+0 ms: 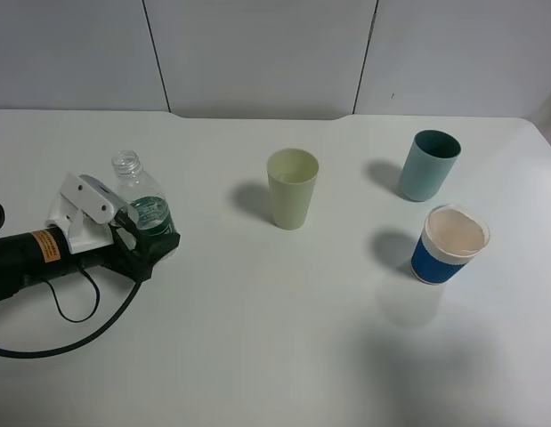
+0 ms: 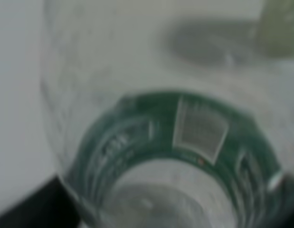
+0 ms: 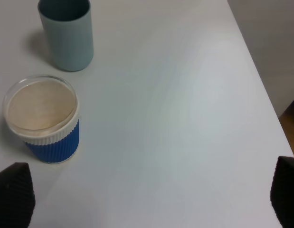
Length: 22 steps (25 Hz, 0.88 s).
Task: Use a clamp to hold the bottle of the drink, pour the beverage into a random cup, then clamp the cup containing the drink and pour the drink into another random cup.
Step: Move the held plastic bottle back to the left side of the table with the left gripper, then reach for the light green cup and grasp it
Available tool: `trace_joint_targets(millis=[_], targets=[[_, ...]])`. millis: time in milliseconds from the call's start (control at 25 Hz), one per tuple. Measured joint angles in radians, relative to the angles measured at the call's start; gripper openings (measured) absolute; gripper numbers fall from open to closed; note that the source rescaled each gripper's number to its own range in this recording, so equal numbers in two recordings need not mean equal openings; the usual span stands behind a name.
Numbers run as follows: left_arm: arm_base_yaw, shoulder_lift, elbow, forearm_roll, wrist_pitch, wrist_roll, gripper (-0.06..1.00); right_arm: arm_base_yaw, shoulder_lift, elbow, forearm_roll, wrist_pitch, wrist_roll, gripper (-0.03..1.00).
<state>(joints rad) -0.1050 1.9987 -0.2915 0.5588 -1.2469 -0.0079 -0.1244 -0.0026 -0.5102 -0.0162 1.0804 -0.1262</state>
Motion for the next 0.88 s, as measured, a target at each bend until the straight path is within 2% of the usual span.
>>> trace_joint_targets(millis=[40,80,120,160,280,680,880], targets=[[0.0,0.005,0.001,0.0,0.017,0.0,0.57,0.0,0.0,0.0,0.0,0.0,0.0,1.0],[0.0,0.006,0.004,0.0,0.021,0.0,0.75,0.0,0.0,0.0,0.0,0.0,0.0,1.0],[0.0,0.006,0.004,0.0,0.021,0.0,0.75,0.0,0.0,0.0,0.0,0.0,0.0,1.0],[0.0,0.006,0.018,0.0,0.023,0.0,0.92,0.0,0.0,0.0,0.0,0.0,0.0,1.0],[0.0,-0.012,0.049,0.0,0.03,0.0,0.98,0.0,0.0,0.0,0.0,0.0,0.0,1.0],[0.0,-0.226,0.269,-0.071,0.032,-0.001,0.99,0.0,0.0,0.0,0.0,0.0,0.0,1.0],[0.0,-0.386,0.29,-0.114,0.034,-0.049,0.99,0.0,0.0,0.0,0.0,0.0,0.0,1.0]])
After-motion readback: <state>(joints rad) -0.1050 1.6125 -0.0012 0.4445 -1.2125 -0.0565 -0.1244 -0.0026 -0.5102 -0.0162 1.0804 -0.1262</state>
